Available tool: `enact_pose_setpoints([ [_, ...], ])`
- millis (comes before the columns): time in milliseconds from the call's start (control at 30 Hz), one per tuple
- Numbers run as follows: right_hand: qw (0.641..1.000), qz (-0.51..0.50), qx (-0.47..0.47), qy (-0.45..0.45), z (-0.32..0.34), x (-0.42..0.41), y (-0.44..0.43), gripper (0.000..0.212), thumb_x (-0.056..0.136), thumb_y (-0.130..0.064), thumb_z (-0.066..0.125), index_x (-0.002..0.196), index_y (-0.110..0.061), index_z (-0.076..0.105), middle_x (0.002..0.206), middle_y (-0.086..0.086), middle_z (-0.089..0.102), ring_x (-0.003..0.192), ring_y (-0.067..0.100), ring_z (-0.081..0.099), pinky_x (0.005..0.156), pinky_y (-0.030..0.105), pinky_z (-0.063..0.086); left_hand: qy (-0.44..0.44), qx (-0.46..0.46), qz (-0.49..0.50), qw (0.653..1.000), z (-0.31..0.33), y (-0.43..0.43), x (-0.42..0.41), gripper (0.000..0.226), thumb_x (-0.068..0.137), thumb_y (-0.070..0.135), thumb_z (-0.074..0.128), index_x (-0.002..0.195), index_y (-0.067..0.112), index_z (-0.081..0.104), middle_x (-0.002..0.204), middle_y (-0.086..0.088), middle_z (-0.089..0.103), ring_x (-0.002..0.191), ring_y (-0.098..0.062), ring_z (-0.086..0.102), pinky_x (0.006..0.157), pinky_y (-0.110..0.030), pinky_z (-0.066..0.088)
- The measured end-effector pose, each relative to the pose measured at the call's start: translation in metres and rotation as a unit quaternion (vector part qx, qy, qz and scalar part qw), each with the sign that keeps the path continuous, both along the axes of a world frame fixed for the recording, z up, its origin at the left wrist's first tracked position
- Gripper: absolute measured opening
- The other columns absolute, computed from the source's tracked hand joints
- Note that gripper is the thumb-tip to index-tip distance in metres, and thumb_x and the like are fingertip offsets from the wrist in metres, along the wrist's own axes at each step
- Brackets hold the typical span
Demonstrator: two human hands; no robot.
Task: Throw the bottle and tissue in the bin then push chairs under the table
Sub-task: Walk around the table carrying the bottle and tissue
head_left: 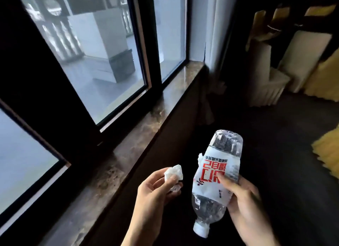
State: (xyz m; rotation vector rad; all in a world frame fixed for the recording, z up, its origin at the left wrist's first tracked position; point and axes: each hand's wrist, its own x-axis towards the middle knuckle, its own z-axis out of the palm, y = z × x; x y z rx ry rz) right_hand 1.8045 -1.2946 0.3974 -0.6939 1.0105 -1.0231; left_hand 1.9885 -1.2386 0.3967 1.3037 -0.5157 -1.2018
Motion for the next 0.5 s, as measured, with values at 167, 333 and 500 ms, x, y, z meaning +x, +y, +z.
enact_pose_setpoints([
  [167, 0.995, -0.098, 0.027, 0.01, -0.01, -0.028, -0.064, 0.024, 0.072, -0.011, 0.073, 0.094, -0.009, 0.081, 0.104, 0.019, 0.079, 0.094, 0.036, 0.076, 0.091, 0.05, 0.053, 0.01, 0.004, -0.077, 0.997, -0.005, -0.097, -0.016, 0.017, 0.086, 0.01, 0.073, 0.101, 0.013, 0.079, 0.101, -0.018, 0.077, 0.092, -0.027, 0.075, 0.079, -0.031, 0.058],
  [333, 0.983, -0.176, 0.048, 0.003, -0.027, -0.064, -0.131, 0.055, 0.045, -0.017, 0.094, 0.098, -0.013, 0.082, 0.105, 0.02, 0.079, 0.095, 0.038, 0.077, 0.094, 0.052, 0.052, 0.034, 0.025, -0.162, 0.986, -0.02, -0.204, -0.042, 0.017, 0.085, 0.007, 0.073, 0.101, 0.011, 0.079, 0.099, -0.019, 0.077, 0.087, -0.025, 0.076, 0.068, -0.024, 0.059],
  [500, 0.965, -0.254, 0.059, -0.006, -0.029, -0.092, -0.21, 0.049, 0.063, -0.01, 0.082, 0.11, -0.001, 0.076, 0.109, 0.026, 0.076, 0.106, 0.047, 0.07, 0.106, 0.062, 0.046, 0.031, 0.02, -0.238, 0.971, -0.025, -0.316, -0.071, 0.019, 0.083, 0.008, 0.074, 0.101, 0.008, 0.078, 0.097, -0.018, 0.078, 0.083, -0.024, 0.076, 0.067, -0.025, 0.059],
])
